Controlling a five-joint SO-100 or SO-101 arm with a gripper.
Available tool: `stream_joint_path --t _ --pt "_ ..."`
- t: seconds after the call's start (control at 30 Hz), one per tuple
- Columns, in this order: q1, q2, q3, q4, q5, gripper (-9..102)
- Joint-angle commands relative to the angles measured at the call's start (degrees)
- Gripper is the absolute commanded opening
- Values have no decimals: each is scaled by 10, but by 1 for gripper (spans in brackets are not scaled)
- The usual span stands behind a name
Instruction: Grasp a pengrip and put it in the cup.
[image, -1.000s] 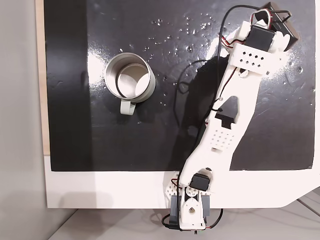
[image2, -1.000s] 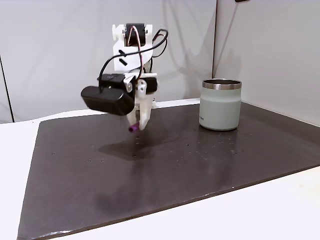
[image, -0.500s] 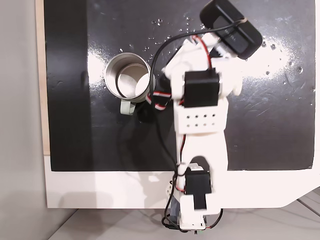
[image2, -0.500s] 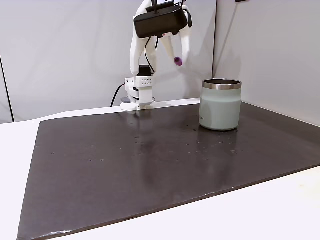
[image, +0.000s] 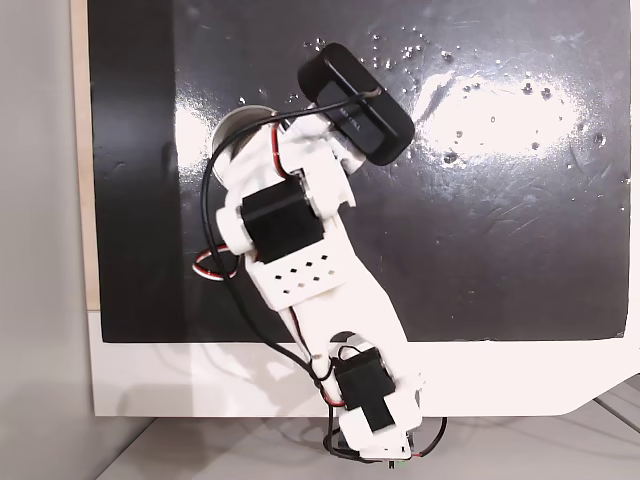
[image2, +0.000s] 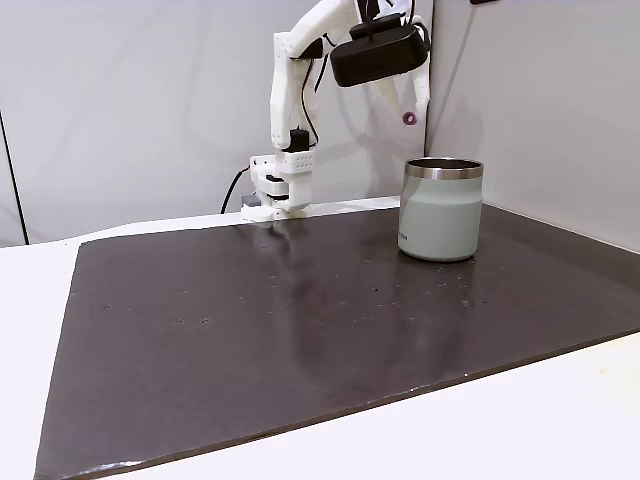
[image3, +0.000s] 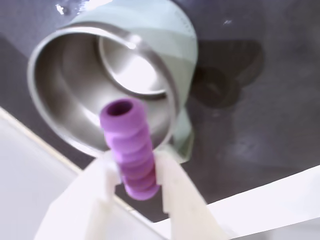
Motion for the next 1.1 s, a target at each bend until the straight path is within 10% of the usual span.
stream_joint_path --t 0.0,0.53,0.77,1.07 --pt "-41 -21 -77 4 69 0" --pt "-39 -76 -111 4 127 0" --pt "-40 -68 -91 4 116 36" --pt "-37 -62 -83 4 107 36"
